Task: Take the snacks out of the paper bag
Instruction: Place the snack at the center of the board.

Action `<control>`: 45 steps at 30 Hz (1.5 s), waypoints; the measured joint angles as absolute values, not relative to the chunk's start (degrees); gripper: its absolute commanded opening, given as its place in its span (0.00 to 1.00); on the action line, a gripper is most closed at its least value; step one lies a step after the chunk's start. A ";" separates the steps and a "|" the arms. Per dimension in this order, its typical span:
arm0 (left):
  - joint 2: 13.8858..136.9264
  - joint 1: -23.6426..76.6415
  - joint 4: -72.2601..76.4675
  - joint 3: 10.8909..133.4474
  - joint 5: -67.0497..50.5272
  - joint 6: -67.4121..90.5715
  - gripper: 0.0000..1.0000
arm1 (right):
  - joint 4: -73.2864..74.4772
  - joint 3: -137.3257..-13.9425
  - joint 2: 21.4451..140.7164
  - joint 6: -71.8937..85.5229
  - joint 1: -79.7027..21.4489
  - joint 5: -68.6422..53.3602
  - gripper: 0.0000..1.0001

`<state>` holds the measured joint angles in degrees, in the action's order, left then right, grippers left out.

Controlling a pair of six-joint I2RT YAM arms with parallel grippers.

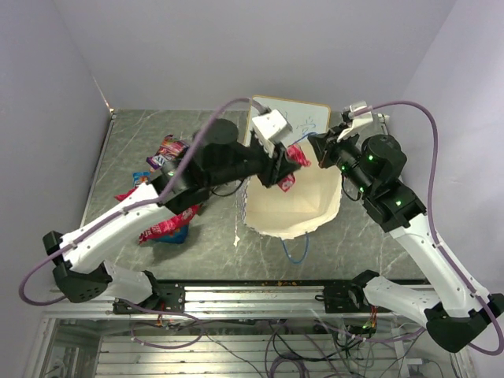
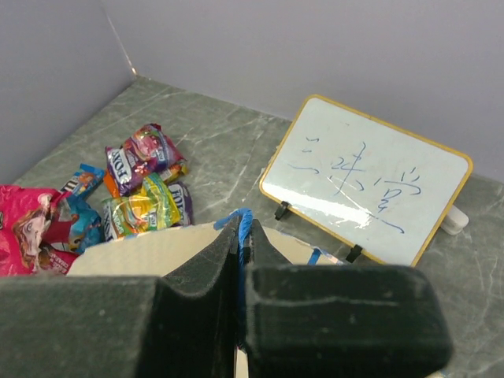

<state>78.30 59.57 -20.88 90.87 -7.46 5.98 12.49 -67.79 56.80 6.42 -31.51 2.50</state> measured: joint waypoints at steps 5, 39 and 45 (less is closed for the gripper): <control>76.12 56.73 -21.06 97.27 -2.72 5.78 0.07 | 13.82 -67.79 56.14 6.74 -31.51 3.55 0.00; 106.98 11.33 -36.67 86.67 15.51 19.88 0.09 | 21.87 -77.38 57.60 9.04 -31.51 1.91 0.00; 109.10 11.03 -36.25 86.61 14.31 20.51 0.43 | 24.14 -85.82 60.60 15.25 -31.51 -1.30 0.00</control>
<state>109.10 11.03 -36.25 86.61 14.31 20.51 24.14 -85.82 60.60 15.25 -31.51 -1.30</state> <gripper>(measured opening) 0.334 0.006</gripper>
